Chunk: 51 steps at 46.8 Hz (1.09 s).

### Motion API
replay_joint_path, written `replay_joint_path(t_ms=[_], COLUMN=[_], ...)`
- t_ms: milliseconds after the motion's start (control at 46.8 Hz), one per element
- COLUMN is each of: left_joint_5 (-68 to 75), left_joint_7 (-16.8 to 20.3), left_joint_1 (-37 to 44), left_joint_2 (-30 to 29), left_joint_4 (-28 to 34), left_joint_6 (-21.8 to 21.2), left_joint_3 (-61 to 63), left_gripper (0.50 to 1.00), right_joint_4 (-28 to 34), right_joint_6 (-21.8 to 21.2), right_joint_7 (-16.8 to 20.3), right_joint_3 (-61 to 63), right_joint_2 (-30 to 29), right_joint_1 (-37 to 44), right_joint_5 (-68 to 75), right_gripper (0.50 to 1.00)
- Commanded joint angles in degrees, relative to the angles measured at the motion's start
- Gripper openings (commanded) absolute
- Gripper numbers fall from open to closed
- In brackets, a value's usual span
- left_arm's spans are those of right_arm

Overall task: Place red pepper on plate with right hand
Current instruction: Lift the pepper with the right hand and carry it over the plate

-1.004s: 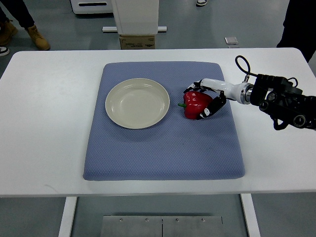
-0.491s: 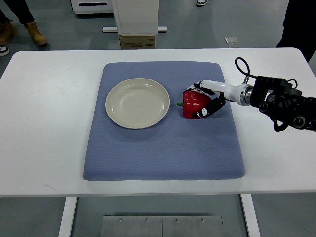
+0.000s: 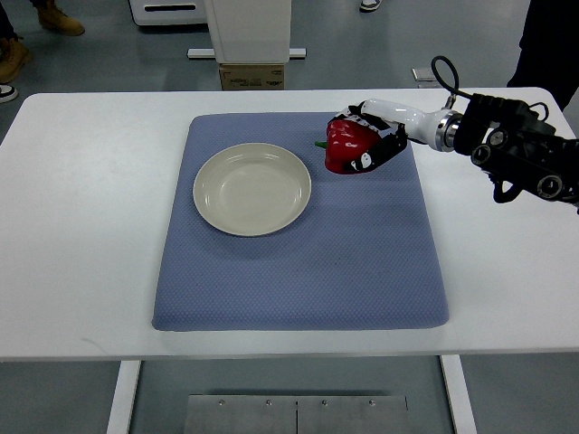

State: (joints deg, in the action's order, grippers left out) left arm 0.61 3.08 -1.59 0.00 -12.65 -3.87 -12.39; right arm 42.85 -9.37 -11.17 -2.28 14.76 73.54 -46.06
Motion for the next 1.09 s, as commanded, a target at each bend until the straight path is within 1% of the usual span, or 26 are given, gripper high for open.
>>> replay_joint_path(t_ms=[0, 256, 427, 641, 897, 1068], left_joint_5=[0.00, 0.00, 0.00, 0.00, 0.00, 0.00], left_joint_7=[0.00, 0.00, 0.00, 0.00, 0.00, 0.00], left_joint_1=[0.01, 0.01, 0.01, 0.01, 0.01, 0.01], left_joint_2=[0.00, 0.00, 0.00, 0.00, 0.00, 0.00], left_joint_4=[0.00, 0.00, 0.00, 0.00, 0.00, 0.00], left_joint_6=[0.00, 0.00, 0.00, 0.00, 0.00, 0.00], left_joint_3=[-0.01, -0.01, -0.01, -0.01, -0.01, -0.01], left_gripper=[1.000, 1.000, 1.000, 1.000, 1.000, 1.000], right_joint_4=[-1.71, -8.30, -11.47, -11.65, -8.93, -6.02], right_joint_6=[-0.03, 0.06, 0.14, 2.25, 2.43, 2.43], right_joint_7=[1.32, 3.61, 3.61, 3.00, -0.87, -2.01], right_joint_3=[-0.10, -0.01, -0.01, -0.01, 0.61, 0.61], right_joint_2=[-3.24, -14.76, -14.76, -14.76, -14.76, -14.76], right_joint_1=[1.69, 3.98, 3.63, 1.61, 0.46, -0.85], right_joint_5=[1.49, 3.60, 3.69, 3.69, 5.01, 5.01], right_gripper=[0.500, 0.500, 0.500, 0.500, 0.500, 0.500])
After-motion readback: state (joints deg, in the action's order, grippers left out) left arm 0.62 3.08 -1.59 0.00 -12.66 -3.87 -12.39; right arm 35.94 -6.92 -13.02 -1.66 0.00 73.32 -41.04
